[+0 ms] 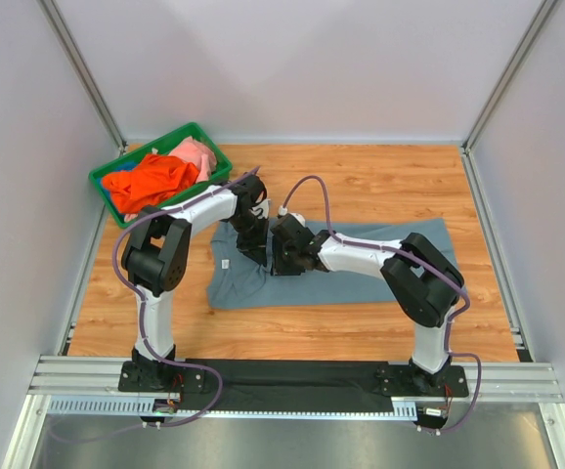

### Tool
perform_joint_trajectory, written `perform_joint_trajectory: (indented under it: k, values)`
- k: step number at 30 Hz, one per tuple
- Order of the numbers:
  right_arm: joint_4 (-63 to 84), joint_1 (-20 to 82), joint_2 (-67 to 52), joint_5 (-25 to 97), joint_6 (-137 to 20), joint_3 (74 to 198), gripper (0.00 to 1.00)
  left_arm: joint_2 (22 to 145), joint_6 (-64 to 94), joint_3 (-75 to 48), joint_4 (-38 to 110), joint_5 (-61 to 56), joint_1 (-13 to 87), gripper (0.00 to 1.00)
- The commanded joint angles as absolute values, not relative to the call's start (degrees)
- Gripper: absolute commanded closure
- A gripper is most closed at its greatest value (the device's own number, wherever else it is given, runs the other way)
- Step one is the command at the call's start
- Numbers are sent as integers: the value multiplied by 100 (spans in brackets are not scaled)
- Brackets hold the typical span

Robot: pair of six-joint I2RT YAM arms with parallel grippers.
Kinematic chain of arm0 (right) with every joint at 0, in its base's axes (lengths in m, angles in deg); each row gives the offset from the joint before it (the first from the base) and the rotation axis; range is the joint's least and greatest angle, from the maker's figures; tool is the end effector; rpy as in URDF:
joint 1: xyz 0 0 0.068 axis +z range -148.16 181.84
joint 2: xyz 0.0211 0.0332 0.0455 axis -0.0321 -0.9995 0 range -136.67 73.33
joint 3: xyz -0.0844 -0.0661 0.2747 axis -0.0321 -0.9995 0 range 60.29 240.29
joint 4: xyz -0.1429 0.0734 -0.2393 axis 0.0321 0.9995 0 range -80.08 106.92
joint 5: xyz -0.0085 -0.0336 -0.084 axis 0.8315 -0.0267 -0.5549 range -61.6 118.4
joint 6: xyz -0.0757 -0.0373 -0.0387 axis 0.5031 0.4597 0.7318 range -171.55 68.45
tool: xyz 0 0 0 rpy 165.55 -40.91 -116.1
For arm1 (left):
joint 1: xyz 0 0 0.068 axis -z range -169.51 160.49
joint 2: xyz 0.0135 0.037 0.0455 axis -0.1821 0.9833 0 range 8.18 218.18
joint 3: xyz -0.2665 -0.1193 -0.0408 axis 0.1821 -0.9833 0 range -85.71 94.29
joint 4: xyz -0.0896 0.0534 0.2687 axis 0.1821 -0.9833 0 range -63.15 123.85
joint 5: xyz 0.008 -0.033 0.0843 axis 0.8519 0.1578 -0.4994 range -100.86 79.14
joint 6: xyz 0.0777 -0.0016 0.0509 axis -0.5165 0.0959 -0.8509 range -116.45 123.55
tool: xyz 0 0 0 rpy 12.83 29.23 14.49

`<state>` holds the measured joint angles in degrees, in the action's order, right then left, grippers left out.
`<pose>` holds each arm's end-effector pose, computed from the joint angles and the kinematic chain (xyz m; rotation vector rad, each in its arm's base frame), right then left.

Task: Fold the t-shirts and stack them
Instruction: Fold the tshirt

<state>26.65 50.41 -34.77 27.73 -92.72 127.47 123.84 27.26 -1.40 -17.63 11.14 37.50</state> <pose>0.2914 0.3287 0.1192 -0.1688 2.6774 0.5377 0.3669 -0.2220 0.1306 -0.1240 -3.0255 0.6130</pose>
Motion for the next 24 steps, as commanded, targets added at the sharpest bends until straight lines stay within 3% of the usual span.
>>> perform_joint_trajectory:
  k: [1, 9, 11, 14, 15, 16, 19, 24]
  values:
    - [2793, 5070, -3566, 2453, -9154, 13008, 71, 12419, 2728, -19, -1818, 1112, 3739, 87]
    - [2793, 5097, -3645, 2462, -9154, 13104, 68, 12402, 2781, -28, -1818, 1138, 3739, 86]
    - [2793, 5114, -3645, 2435, -9154, 13131, 70, 12393, 2781, -11, -1836, 1147, 3739, 85]
    - [2846, 5132, -3610, 2400, -9093, 13192, 86, 12323, 2851, 42, -1897, 1147, 3739, 79]
    - [2890, 5132, -3583, 2391, -9075, 13227, 97, 12288, 2912, 60, -1915, 1138, 3739, 76]
    - [3038, 5132, -3574, 2313, -9067, 13306, 100, 12253, 2939, 95, -1958, 1077, 3739, 67]
    - [3442, 5132, -3425, 2164, -9040, 13464, 100, 12147, 3018, 340, -2239, 945, 3686, 61]
    - [4304, 5132, -3223, 2040, -8874, 13763, 100, 11752, 3009, 570, -3021, 498, 3458, 60]
